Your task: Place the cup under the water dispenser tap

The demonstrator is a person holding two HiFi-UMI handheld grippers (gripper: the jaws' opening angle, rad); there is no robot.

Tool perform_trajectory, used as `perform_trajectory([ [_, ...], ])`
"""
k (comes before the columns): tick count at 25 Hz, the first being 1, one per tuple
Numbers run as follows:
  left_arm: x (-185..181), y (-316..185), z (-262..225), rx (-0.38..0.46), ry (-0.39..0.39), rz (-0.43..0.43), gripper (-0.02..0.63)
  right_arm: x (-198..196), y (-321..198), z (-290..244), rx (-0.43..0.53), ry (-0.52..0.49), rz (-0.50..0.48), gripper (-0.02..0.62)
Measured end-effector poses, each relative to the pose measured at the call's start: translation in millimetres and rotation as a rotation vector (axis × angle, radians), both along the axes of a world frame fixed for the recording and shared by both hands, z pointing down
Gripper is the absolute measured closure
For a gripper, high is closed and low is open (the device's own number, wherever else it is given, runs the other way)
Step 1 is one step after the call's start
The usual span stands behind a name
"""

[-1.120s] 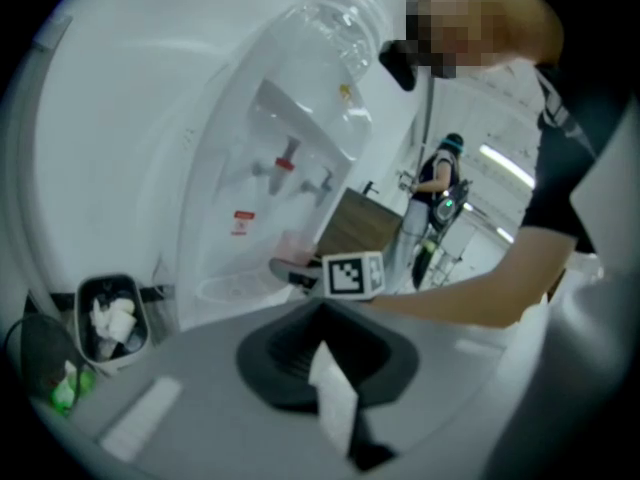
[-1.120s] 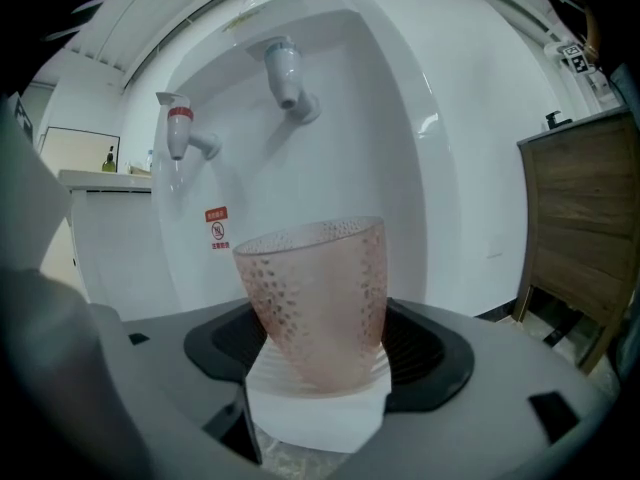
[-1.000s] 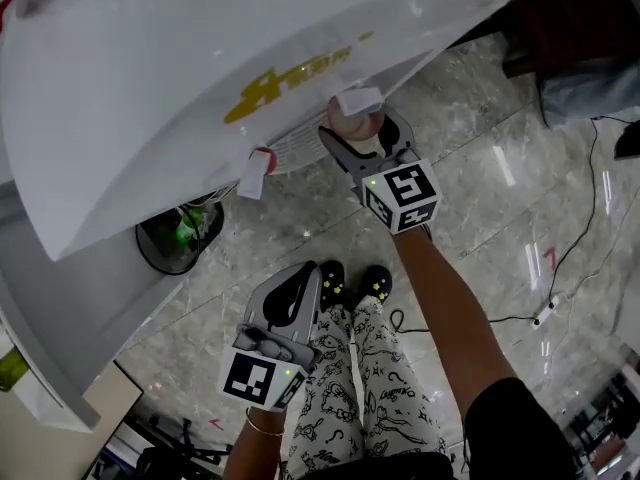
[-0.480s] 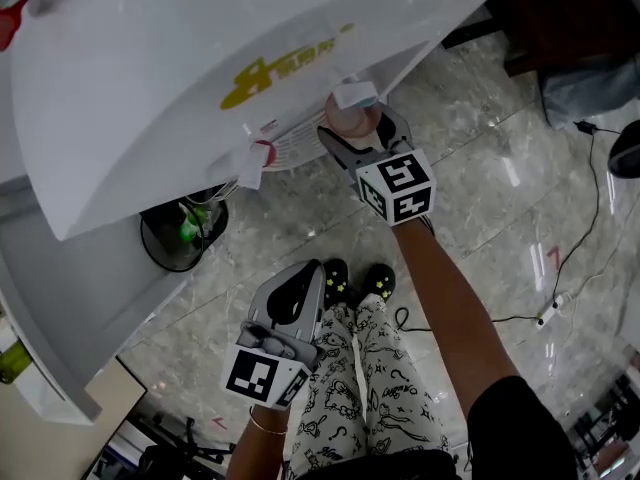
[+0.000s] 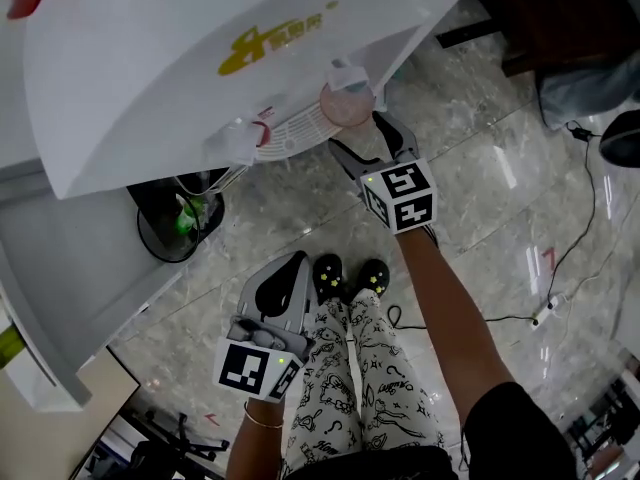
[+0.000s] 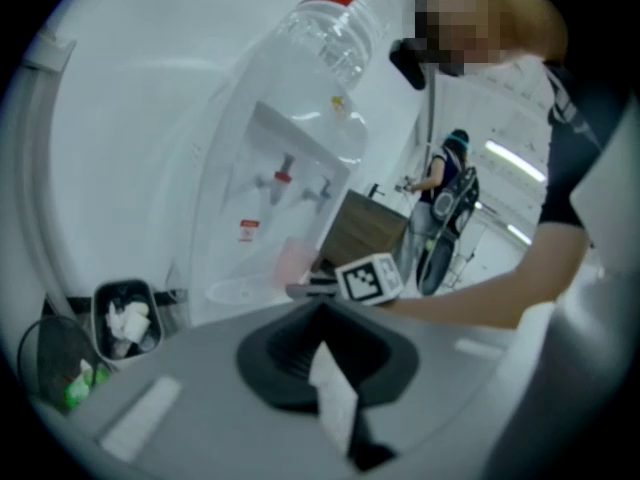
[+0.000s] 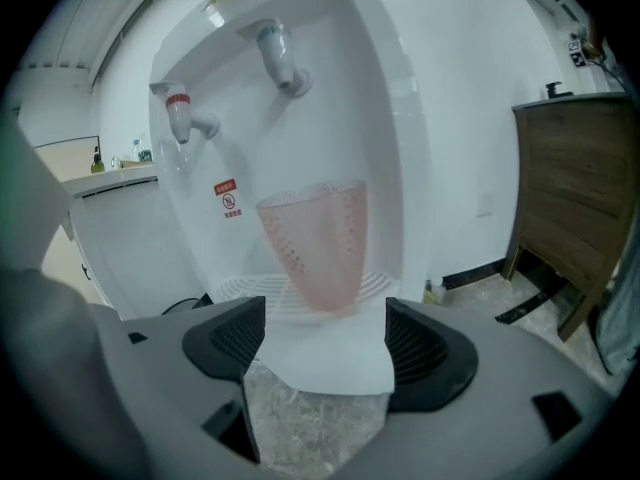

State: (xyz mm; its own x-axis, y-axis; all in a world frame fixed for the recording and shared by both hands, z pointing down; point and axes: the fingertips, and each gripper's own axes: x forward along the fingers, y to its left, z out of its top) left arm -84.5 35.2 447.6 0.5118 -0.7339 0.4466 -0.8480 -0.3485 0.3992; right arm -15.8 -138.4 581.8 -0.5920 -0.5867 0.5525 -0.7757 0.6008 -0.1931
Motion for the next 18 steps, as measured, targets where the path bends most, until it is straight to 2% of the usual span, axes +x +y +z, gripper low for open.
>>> perform_trajectory([
  [2, -4, 0, -6, 0.012, -0.003, -0.023, 0.607, 19, 20, -9, -0.034, -0.046, 0.025, 0.245],
  [6, -1, -6, -29, 0.054, -0.018, -0.025, 0.607, 36, 70, -58, -0.122, -0.219, 0.018, 0.247],
  [9, 13, -16, -62, 0.103, 0.007, -0.015, 0.607, 36, 107, -108, -0.192, -0.25, -0.033, 0.248],
  [12, 34, -8, -118, 0.139, 0.043, 0.02, 0.607, 39, 149, -172, -0.22, -0.249, -0.064, 0.249],
  [15, 51, 18, -182, 0.163, 0.054, 0.068, 0.607, 44, 192, -247, -0.199, -0.208, -0.108, 0.249],
  [17, 57, 33, -218, 0.186, 0.042, 0.11, 0.607, 44, 207, -299, -0.137, -0.191, -0.131, 0.25],
  [18, 58, 39, -233, 0.198, 0.032, 0.129, 0.607, 43, 211, -325, -0.091, -0.185, -0.142, 0.273],
])
